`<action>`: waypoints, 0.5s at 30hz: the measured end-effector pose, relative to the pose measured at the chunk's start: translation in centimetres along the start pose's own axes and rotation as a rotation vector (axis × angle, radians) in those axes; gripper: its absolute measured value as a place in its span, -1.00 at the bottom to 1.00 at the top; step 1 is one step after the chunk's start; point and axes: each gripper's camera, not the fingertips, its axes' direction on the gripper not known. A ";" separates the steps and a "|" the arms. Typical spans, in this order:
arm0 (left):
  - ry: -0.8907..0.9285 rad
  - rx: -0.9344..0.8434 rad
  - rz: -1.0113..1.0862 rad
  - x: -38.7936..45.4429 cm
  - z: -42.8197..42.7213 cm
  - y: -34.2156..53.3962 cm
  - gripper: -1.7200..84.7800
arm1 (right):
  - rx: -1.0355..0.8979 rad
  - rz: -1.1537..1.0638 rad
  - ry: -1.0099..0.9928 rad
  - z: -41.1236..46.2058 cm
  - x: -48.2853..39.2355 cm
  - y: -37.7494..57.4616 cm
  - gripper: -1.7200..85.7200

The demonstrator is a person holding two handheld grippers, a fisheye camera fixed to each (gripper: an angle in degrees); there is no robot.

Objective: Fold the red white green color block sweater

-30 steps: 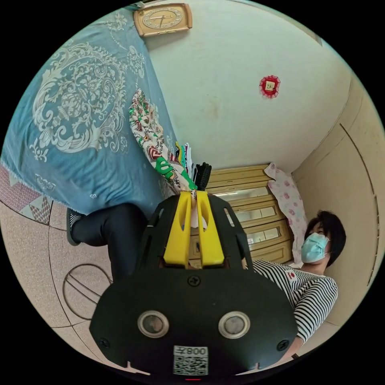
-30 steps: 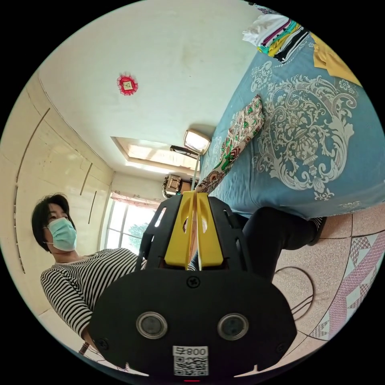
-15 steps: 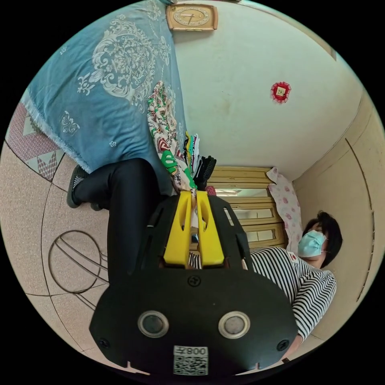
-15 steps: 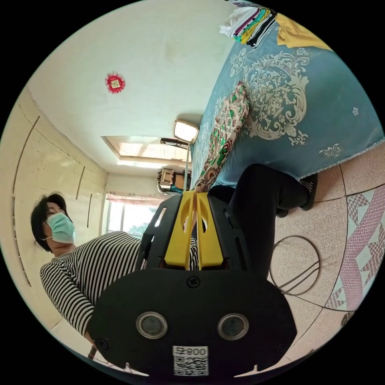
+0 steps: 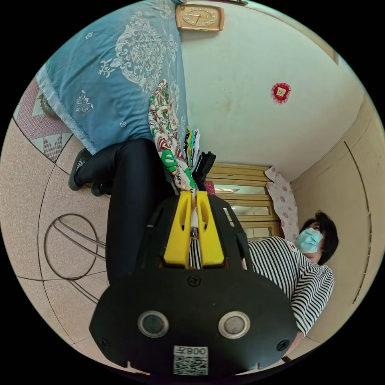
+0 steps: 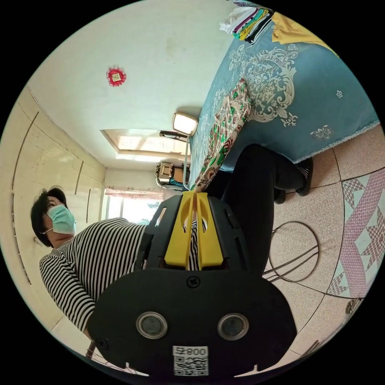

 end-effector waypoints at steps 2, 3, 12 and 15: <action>0.009 0.002 -0.006 -0.2 0.2 0.9 -0.90 | 0.000 0.001 0.003 0.0 0.4 0.4 -0.95; 0.015 0.004 -0.008 -0.4 0.3 1.4 -0.90 | 0.003 0.003 0.002 0.0 0.8 0.6 -0.95; 0.054 0.032 0.032 0.9 1.6 3.9 -0.90 | 0.024 -0.027 -0.013 0.8 3.5 1.0 -0.95; 0.067 0.036 0.044 1.7 2.2 4.4 -0.90 | 0.036 -0.045 -0.015 0.9 4.5 0.7 -0.95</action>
